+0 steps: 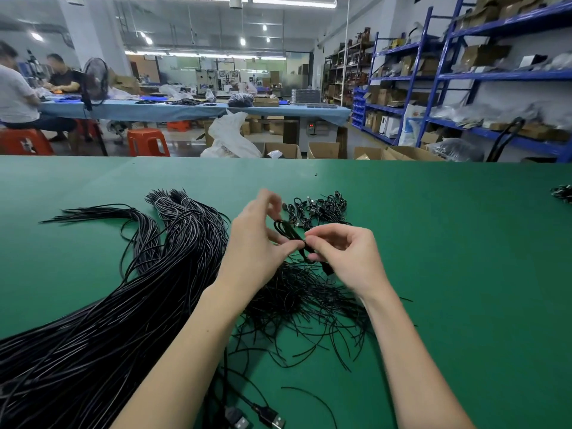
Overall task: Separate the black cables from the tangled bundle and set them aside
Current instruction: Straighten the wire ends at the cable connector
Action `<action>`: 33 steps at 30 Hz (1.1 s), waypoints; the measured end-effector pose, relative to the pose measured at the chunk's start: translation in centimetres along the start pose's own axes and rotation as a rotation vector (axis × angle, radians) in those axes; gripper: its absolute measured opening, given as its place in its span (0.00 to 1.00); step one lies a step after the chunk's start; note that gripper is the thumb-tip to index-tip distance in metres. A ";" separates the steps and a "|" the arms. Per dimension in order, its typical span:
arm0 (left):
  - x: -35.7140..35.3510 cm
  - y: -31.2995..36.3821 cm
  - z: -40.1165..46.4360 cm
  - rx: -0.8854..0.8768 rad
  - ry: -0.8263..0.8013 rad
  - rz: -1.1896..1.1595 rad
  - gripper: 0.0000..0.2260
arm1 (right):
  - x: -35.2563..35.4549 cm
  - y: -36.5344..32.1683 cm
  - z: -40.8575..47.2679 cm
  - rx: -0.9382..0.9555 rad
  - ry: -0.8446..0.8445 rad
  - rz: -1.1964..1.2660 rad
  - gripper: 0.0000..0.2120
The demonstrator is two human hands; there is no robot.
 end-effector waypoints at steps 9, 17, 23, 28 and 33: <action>-1.2 -2.2 -0.7 0.566 -0.293 -0.669 0.17 | -1.0 -0.1 -0.4 -0.068 -0.043 0.413 0.09; -1.3 -2.5 -0.8 0.674 -0.419 -0.723 0.18 | -0.1 -0.9 -0.3 0.178 -0.054 -0.074 0.09; -1.4 -2.5 -0.9 0.757 -0.470 -0.806 0.17 | 0.1 -2.3 -0.8 0.401 -0.079 -0.369 0.08; -1.7 -2.9 -1.0 0.725 -0.400 -0.763 0.18 | 0.1 -1.9 -0.7 0.318 -0.070 -0.401 0.08; -1.9 -2.9 -0.9 0.660 -0.337 -0.807 0.08 | -0.4 -1.7 -0.5 0.313 -0.045 -0.453 0.06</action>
Point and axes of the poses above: each hand's wrist, its own z-axis towards the middle knuckle, its own x-axis out of the back of the hand, y = z × x, the point moved 4 cm from there along z, towards the middle knuckle, and after that the axes turned 1 degree about x, right-handed, at the moved point
